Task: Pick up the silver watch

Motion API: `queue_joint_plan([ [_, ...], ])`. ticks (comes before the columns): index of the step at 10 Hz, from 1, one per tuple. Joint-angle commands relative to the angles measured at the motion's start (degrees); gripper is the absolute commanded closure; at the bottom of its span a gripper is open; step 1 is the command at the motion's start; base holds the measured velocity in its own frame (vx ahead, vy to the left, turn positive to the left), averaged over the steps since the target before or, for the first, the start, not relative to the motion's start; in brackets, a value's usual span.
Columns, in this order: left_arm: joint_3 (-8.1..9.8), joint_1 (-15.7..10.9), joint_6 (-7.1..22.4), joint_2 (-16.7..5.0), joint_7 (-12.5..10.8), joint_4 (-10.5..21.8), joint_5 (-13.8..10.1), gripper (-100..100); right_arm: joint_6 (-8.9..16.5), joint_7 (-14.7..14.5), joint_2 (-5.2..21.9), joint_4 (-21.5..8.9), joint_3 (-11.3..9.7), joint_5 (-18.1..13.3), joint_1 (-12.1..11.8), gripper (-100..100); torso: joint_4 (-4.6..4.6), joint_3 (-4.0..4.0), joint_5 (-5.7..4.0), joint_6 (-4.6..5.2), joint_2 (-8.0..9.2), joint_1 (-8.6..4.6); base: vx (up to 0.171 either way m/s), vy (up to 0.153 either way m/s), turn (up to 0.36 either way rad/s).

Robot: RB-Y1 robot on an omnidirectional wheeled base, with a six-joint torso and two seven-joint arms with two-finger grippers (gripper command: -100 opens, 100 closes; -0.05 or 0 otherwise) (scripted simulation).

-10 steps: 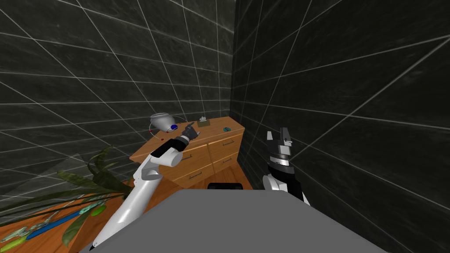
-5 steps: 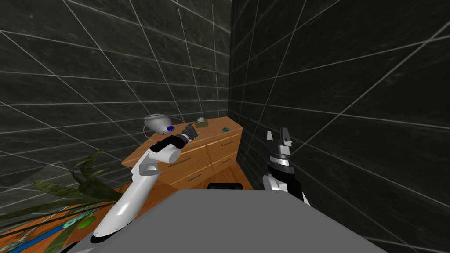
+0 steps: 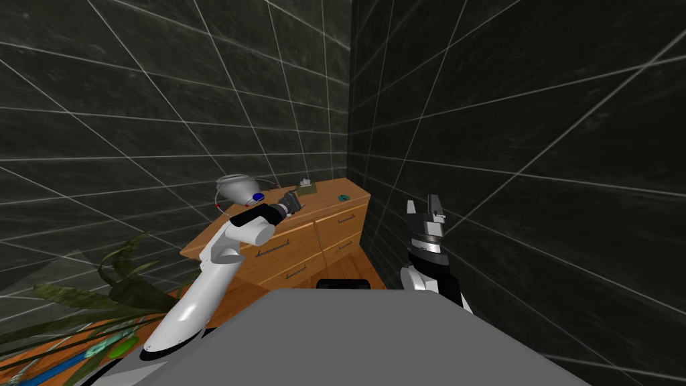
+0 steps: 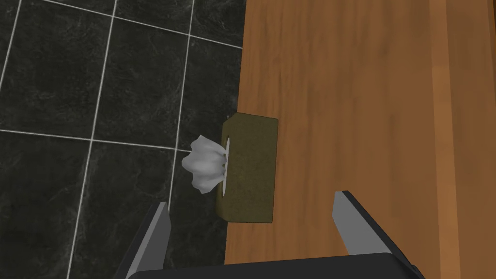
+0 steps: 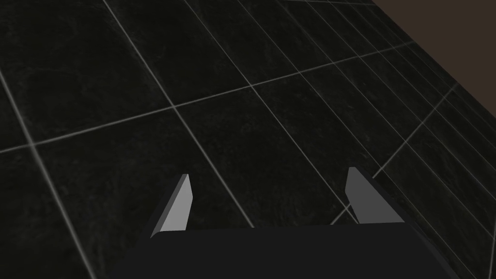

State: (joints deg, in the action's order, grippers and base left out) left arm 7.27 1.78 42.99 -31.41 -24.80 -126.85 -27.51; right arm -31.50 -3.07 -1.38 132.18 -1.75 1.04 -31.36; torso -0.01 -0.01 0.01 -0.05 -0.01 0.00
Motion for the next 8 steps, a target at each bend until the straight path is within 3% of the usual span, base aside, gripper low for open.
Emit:
queue_joint_plan([
  [1, 0.54, -1.35, 2.86, -1.51, -0.87, -0.19, -1.82, -100, 0.0, 0.0, 0.0, 0.0, 0.0, 0.0, 0.0, 0, 0.0, 0.0, 0.0, 0.0, 0.0, 0.0, 0.009, 0.015, -0.127],
  [3, 0.54, -1.35, 5.97, -1.51, -0.87, -0.19, -1.82, -100, 0.0, 0.0, 0.0, 0.0, 0.0, 0.0, 0.0, 0, 0.0, -0.01, 0.01, 0.0, -0.02, 0.07, 0.005, 0.023, -0.03],
  [4, 1.0, -2.78, 7.96, -2.97, -1.66, -0.09, -3.6, -100, 0.0, 0.0, 0.0, 0.0, 0.0, 0.0, 0.0, 0, 0.0, -0.01, 0.01, 0.0, -0.01, 0.05, 0.006, 0.025, -0.131],
  [6, 1.0, -2.78, 11.17, -2.97, -1.66, -0.09, -3.6, -100, 0.0, 0.0, 0.0, 0.0, 0.0, 0.0, 0.0, 0, -0.01, -0.02, 0.02, 0.0, -0.03, 0.09, 0.007, 0.023, -0.026],
  [7, 1.44, -4.16, 12.78, -4.35, -2.41, 0.0, -5.31, -100, 0.0, 0.0, 0.0, 0.0, 0.0, 0.0, 0.0, 0, -0.01, -0.01, 0.02, -0.01, -0.02, 0.05, 0.01, 0.021, -0.09],
  [8, 1.44, -4.16, 14.45, -4.35, -2.41, 0.0, -5.31, -100, 0.0, 0.0, 0.0, 0.0, 0.0, 0.0, 0.0, 0, 0.0, -0.02, 0.0, 0.02, -0.04, 0.06, 0.01, 0.028, -0.071],
])
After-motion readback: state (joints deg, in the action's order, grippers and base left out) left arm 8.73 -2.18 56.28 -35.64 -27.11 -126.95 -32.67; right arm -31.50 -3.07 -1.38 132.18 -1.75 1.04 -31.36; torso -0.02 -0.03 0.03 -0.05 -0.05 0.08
